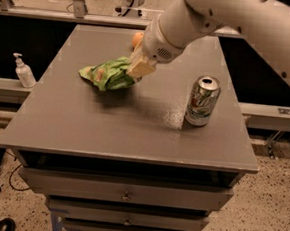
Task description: Move green rice chip bag near 7up can
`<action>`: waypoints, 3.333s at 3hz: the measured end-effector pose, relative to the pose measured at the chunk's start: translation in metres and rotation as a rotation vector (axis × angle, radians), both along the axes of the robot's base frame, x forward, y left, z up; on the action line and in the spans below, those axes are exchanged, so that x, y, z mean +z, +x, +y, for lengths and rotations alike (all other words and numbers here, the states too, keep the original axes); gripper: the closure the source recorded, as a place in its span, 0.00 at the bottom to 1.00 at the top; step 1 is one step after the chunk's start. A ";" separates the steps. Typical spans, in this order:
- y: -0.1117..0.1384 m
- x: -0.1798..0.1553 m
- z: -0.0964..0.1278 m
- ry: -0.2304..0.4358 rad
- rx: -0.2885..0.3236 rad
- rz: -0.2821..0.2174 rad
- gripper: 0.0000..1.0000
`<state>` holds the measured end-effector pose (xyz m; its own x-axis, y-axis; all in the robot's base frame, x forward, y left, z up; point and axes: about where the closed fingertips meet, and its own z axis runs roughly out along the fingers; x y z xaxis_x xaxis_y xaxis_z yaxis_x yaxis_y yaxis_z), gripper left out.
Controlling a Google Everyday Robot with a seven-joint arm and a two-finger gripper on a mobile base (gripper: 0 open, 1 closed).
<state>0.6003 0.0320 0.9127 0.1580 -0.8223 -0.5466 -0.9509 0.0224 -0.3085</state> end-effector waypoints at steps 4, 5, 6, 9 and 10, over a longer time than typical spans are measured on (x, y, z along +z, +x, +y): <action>0.026 0.044 -0.154 -0.126 0.004 0.011 1.00; 0.029 0.051 -0.183 -0.126 -0.003 0.010 1.00; 0.037 0.053 -0.198 -0.132 0.005 0.004 1.00; 0.046 0.072 -0.246 -0.129 0.044 -0.077 1.00; 0.039 0.072 -0.258 -0.095 0.072 -0.097 1.00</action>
Offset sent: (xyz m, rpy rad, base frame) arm 0.0320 -0.1362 0.0493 -0.1641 0.0241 0.0284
